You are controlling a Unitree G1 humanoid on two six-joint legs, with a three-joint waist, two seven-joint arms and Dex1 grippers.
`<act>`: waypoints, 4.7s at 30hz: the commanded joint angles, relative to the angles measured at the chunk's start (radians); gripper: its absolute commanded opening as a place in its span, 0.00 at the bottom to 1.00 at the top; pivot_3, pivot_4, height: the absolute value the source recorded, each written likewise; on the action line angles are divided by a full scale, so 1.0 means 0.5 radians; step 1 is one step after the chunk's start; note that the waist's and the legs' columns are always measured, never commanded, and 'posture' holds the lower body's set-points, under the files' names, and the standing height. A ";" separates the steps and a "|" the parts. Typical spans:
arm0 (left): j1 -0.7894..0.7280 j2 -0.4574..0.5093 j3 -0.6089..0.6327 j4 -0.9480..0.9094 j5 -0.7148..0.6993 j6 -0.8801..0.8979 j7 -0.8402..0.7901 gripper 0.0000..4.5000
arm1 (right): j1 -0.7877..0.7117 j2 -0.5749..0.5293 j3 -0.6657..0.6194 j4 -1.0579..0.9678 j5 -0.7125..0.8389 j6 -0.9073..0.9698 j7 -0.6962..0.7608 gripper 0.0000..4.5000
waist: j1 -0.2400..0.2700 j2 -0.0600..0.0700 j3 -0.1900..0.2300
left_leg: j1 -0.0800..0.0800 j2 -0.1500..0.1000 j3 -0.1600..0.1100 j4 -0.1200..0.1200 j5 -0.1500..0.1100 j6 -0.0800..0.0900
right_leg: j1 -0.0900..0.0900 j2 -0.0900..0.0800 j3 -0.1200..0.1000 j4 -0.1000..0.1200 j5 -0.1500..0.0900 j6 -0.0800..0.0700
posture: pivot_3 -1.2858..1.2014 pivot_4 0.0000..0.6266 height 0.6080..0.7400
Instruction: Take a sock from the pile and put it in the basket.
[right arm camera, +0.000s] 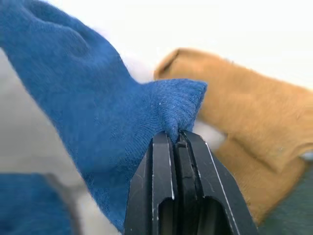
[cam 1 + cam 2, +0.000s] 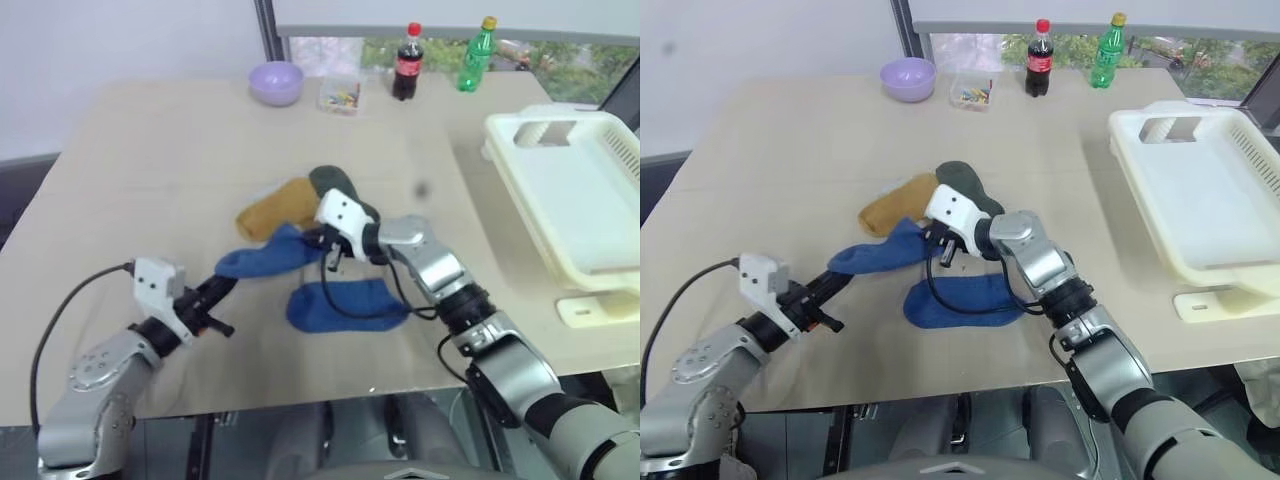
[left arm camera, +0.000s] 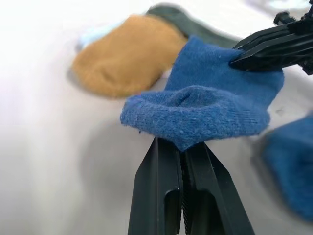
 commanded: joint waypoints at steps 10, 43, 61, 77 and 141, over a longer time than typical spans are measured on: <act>-0.203 0.224 -0.256 0.026 -0.108 0.159 -0.336 0.02 | 0.581 -0.399 -0.207 -1.189 0.322 0.685 -0.083 0.00 | 0.024 0.000 0.000 | -0.010 -0.003 0.003 0.004 0.000 0.001 | -0.009 0.001 -0.001 0.001 0.000 0.001 | 0.52 0.24 1.00; -0.569 0.430 -0.749 0.149 0.419 -0.168 -0.685 0.02 | 1.157 -0.707 -0.308 -1.845 0.644 1.088 -0.661 0.00 | 0.049 -0.002 -0.001 | -0.009 0.003 0.009 0.022 0.001 0.002 | -0.006 0.023 -0.002 0.011 -0.001 0.003 | 0.52 0.24 1.00; -0.480 0.504 -0.543 0.194 0.225 -0.054 -0.809 0.92 | 1.279 -0.848 -0.279 -1.786 0.683 0.944 -0.659 0.73 | 0.042 -0.002 -0.001 | -0.007 0.004 0.010 0.032 0.001 0.002 | -0.007 0.025 0.000 0.027 -0.001 0.003 | 0.52 0.24 1.00; -0.346 0.298 -0.458 0.057 0.009 0.329 -0.481 0.92 | 1.144 -0.869 -0.217 -1.563 0.651 0.782 -0.599 0.73 | 0.051 -0.003 0.000 | -0.006 0.006 0.006 0.048 0.000 0.003 | 0.001 0.025 -0.002 0.030 -0.001 0.003 | 0.52 0.24 1.00; -0.479 0.284 -0.441 0.268 0.006 0.315 -0.487 0.72 | 1.128 -0.906 -0.295 -1.549 0.726 0.641 -0.484 0.37 | 0.051 -0.003 0.000 | -0.006 0.006 0.004 0.051 0.000 0.003 | 0.003 0.024 -0.004 0.029 -0.002 0.003 | 0.52 0.24 1.00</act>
